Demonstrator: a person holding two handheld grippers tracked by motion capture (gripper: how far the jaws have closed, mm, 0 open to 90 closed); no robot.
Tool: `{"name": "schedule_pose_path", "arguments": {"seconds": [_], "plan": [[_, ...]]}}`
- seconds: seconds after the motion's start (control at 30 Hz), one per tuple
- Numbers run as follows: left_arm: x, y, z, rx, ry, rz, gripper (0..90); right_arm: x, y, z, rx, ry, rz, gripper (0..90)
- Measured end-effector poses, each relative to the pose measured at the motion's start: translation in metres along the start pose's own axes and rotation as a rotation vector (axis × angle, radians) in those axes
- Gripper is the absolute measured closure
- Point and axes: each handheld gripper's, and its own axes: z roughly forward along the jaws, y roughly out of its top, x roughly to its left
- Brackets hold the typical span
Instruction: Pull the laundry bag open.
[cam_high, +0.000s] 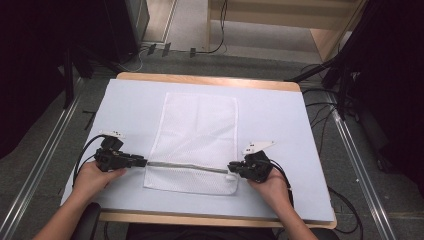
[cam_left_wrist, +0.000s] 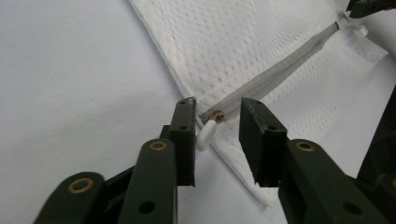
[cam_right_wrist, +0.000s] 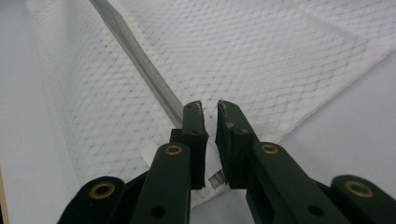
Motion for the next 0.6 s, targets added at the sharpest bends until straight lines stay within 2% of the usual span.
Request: {"name": "schedule_pose_path", "arguments": {"seconds": [0.07, 0.27, 0.47, 0.6], "plan": [[0.001, 0.001, -0.001, -0.016, 0.005, 0.000, 63.6, -0.002, 0.001, -0.002, -0.015, -0.002, 0.010, 79.9], [0.001, 0.010, -0.005, -0.055, 0.057, 0.019, 56.1, -0.012, 0.004, -0.013, -0.062, -0.018, 0.049, 69.7], [0.002, 0.024, -0.007, -0.092, 0.112, 0.043, 47.1, -0.032, 0.003, -0.021, -0.087, -0.051, 0.095, 51.8], [0.006, 0.034, -0.003, -0.096, 0.123, 0.054, 41.6, -0.043, 0.000, -0.027, -0.121, -0.087, 0.118, 42.4]]}}
